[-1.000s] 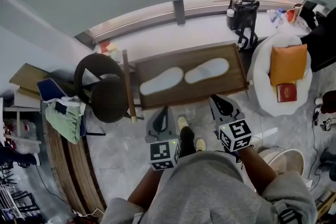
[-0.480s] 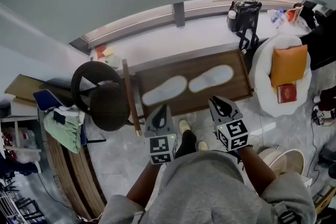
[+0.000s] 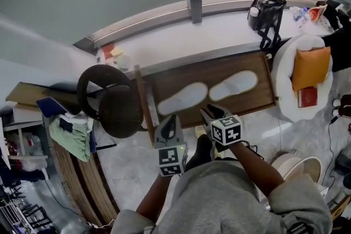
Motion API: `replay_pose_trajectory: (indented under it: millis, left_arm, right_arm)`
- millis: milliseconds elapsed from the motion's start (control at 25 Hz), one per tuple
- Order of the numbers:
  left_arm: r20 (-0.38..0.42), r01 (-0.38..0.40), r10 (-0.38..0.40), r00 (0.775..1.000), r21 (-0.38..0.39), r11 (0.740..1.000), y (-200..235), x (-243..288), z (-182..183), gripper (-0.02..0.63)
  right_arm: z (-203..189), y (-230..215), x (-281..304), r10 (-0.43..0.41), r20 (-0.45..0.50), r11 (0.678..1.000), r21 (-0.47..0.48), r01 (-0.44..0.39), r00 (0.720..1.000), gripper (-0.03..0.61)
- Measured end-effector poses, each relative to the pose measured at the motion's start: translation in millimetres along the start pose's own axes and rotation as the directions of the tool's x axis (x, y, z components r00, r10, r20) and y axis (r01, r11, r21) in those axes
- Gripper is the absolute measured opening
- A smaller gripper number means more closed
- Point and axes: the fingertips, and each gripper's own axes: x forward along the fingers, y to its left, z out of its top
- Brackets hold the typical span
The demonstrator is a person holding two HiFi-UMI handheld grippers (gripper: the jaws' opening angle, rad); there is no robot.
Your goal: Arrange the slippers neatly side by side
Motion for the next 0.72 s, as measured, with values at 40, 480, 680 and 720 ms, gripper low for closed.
replay_pose_trajectory:
  millis: [40, 480, 680, 720]
  left_arm:
    - [-0.005, -0.007, 0.007, 1.0, -0.006, 1.0, 6, 2, -1, 0.014]
    - [-0.05, -0.054, 0.051, 0.997, -0.064, 0.996, 46, 26, -18, 0.015]
    - [-0.089, -0.069, 0.064, 0.994, -0.05, 0.996, 53, 51, -37, 0.015]
    - [-0.1, -0.075, 0.07, 0.993, -0.044, 0.996, 55, 55, -42, 0.015]
  right_arm:
    - [-5, 0, 14, 0.0, -0.018, 1.0, 0.016, 0.0, 1.0, 0.124]
    - [-38, -19, 102, 0.006, -0.142, 0.958, 0.285, 0.035, 0.99, 0.135]
    - [-38, -21, 123, -0.002, -0.157, 0.919, 0.389, 0.064, 0.988, 0.146]
    - [-40, -22, 127, -0.004, -0.164, 0.908, 0.413, 0.072, 0.986, 0.149]
